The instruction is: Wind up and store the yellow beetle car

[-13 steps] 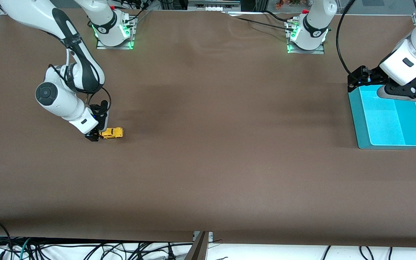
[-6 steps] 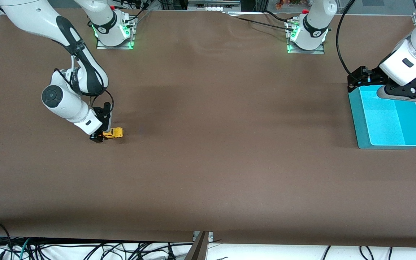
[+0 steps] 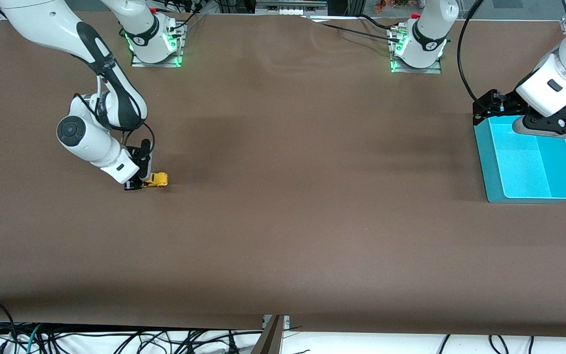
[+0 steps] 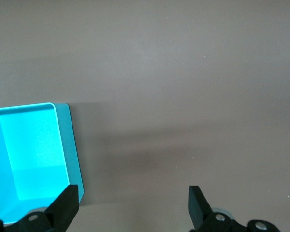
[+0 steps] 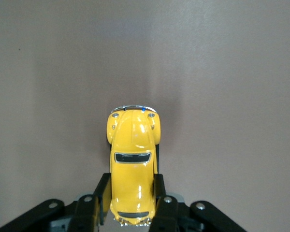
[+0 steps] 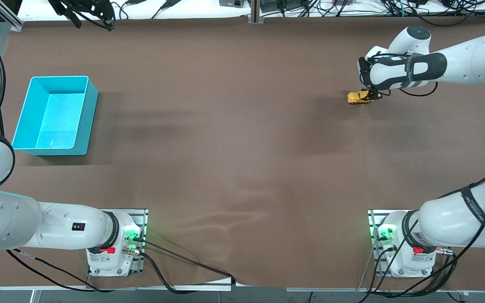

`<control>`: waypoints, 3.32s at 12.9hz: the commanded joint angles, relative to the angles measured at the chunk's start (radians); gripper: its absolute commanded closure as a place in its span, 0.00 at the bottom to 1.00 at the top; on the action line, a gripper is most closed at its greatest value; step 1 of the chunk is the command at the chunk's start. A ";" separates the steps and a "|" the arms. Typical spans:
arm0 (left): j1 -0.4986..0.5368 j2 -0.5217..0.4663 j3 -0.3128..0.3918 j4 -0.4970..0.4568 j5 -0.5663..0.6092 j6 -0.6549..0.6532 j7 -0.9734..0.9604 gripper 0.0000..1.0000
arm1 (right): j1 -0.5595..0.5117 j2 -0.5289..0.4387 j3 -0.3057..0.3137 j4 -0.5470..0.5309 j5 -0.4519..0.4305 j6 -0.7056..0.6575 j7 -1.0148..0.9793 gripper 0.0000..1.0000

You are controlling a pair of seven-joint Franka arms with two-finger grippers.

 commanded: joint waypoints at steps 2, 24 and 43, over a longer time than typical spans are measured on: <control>0.004 0.005 -0.008 0.026 0.002 -0.031 -0.009 0.00 | -0.014 0.002 0.004 -0.013 -0.002 0.019 -0.056 0.79; 0.004 0.008 -0.005 0.038 0.004 -0.032 -0.009 0.00 | -0.270 0.073 0.004 0.000 0.000 0.018 -0.384 0.80; 0.004 0.010 -0.005 0.038 0.002 -0.032 -0.009 0.00 | -0.300 0.022 0.058 0.211 0.017 -0.298 -0.423 0.00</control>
